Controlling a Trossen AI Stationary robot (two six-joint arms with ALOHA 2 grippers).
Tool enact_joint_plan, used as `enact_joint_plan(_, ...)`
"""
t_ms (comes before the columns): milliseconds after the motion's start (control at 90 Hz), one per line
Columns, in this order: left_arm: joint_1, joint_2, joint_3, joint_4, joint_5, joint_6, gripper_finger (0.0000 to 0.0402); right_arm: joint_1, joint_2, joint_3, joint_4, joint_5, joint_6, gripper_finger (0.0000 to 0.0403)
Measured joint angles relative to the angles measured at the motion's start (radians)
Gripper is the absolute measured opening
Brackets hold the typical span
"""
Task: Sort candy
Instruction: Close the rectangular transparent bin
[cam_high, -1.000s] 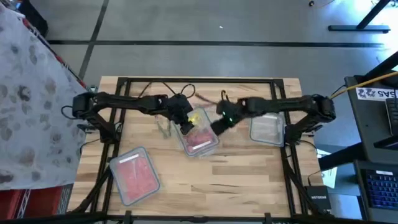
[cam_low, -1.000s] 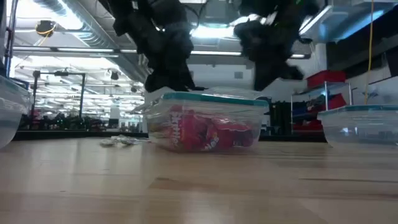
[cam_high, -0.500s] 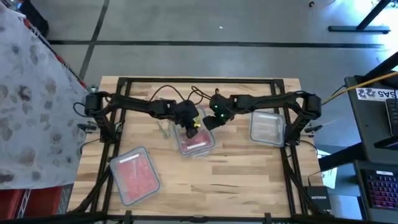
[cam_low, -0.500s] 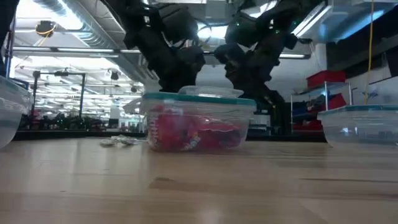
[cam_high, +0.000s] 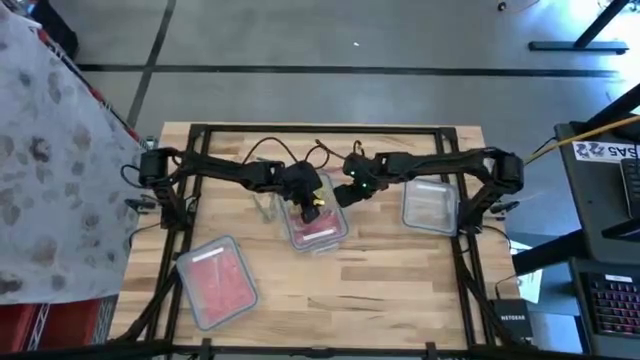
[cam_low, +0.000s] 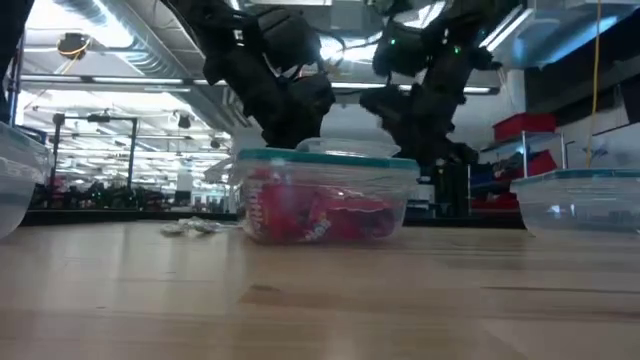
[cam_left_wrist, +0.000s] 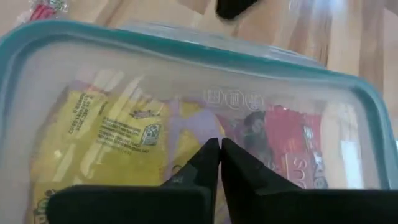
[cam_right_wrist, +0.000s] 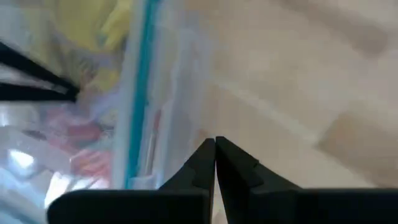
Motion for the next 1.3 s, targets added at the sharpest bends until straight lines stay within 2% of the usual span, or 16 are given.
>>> enact_joint_plan(167, 0.000, 0.007, 0.000, 0.001, -0.001, 0.029, 0.0000, 0.011, 0.064, -0.012, 0.128, -0.063, 0.037, 0.0000)
enact_joint_plan(300, 0.000, 0.021, 0.000, 0.001, 0.013, 0.030, 0.0000, 0.024, 0.095, -0.013, 0.184, -0.038, 0.058, 0.0000)
enact_joint_plan(678, -0.002, 0.026, 0.000, 0.017, 0.047, 0.038, 0.0000, 0.030, 0.108, -0.013, 0.205, -0.079, -0.007, 0.0000)
enact_joint_plan(833, -0.003, 0.036, 0.000, 0.039, 0.057, 0.035, 0.0000, 0.020, 0.066, -0.011, 0.136, -0.077, -0.034, 0.0000)
enact_joint_plan(1000, -0.012, 0.041, 0.002, 0.052, 0.046, 0.035, 0.0000, -0.016, 0.015, -0.004, 0.138, -0.100, -0.068, 0.0000)
enact_joint_plan(1300, -0.014, 0.053, 0.002, 0.077, 0.041, 0.062, 0.0000, -0.028, 0.054, -0.021, 0.179, -0.143, -0.067, 0.0000)
